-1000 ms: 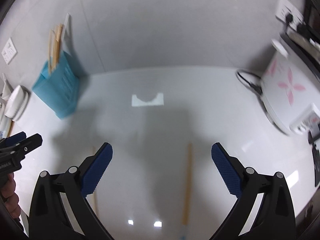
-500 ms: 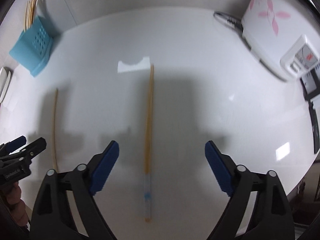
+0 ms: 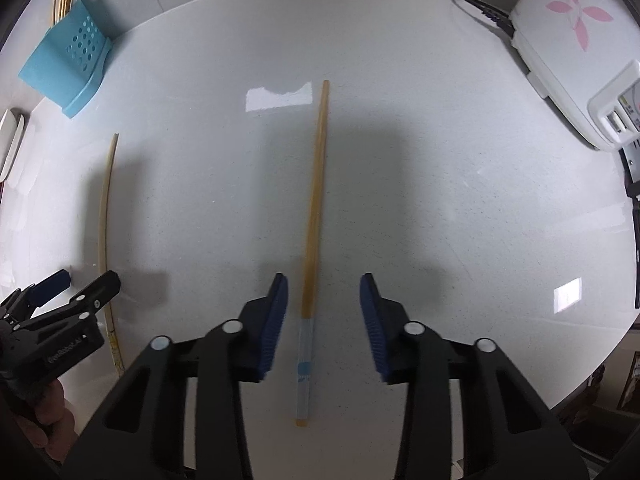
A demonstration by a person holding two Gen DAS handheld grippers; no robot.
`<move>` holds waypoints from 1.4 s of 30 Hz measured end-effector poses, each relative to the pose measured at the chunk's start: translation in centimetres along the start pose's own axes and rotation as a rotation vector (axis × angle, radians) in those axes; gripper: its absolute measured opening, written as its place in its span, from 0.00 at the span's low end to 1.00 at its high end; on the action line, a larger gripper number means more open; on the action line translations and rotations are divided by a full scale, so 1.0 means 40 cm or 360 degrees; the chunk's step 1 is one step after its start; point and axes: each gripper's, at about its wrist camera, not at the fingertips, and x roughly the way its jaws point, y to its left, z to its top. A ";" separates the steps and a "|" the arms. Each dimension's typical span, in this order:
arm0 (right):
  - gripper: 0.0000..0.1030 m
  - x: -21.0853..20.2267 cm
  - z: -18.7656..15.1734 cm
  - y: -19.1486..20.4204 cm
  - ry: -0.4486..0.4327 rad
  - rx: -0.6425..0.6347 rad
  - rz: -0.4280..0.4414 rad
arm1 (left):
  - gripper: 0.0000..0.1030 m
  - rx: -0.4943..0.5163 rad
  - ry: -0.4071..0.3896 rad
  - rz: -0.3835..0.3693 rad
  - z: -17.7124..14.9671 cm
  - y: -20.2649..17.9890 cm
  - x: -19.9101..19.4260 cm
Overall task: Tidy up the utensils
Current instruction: 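Move both open tools down toward the last chopsticks on the counter, then grasp a red-tipped chopstick with the left tool while the right tool grasps a blue-tipped chopstick, then lift both chopsticks and carry them upright over the blue utensil holder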
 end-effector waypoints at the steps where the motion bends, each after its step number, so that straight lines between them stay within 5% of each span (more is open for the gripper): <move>1: 0.29 0.002 0.004 0.003 0.0004 -0.0002 0.0000 | 0.78 -0.0003 0.0004 0.0000 0.002 -0.004 -0.001; 6: 0.20 0.014 0.022 0.020 0.0059 -0.0010 -0.0005 | 0.56 -0.0021 0.0032 0.0006 0.010 -0.032 -0.011; 13: 0.09 0.032 0.035 0.041 0.0114 -0.0003 -0.0030 | 0.07 -0.0014 0.0082 -0.0012 0.021 -0.043 -0.021; 25: 0.06 0.012 0.049 0.056 0.0074 -0.0015 -0.0009 | 0.06 -0.0032 0.0020 -0.0059 0.041 -0.029 -0.063; 42: 0.06 -0.144 0.088 0.096 -0.0191 -0.0099 0.0107 | 0.06 -0.0090 -0.0249 -0.0130 0.061 0.024 -0.229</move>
